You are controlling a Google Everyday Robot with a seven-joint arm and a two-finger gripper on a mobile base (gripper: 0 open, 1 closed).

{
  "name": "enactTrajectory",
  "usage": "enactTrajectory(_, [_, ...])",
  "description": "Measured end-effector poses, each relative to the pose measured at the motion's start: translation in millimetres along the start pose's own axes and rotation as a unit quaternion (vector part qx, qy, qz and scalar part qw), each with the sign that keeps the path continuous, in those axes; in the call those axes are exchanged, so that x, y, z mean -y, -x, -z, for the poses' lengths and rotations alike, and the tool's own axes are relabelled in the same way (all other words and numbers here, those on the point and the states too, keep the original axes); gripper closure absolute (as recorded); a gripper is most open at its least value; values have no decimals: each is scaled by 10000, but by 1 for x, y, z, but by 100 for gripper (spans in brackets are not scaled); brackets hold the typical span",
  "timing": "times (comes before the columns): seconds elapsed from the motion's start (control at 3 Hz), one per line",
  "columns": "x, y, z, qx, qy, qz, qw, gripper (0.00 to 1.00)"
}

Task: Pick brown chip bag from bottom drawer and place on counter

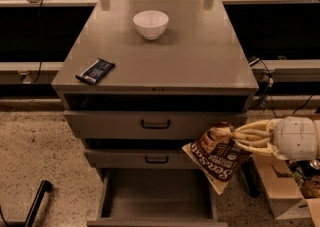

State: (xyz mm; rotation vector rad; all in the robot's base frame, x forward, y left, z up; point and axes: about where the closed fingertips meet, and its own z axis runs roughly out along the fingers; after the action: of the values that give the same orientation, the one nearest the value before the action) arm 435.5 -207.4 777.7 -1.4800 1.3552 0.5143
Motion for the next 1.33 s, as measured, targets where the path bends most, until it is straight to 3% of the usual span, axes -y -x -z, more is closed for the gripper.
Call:
enactTrajectory(0.33, [-6, 64, 7, 132, -6, 825, 9965, 100])
enactTrajectory(0.67, [1, 133, 38, 158, -54, 1569, 9875, 100])
enactTrajectory(1.0, [17, 191, 71, -19, -64, 2208, 9753, 100])
enactTrajectory(1.33, [40, 237, 89, -114, 111, 2585, 9659, 100])
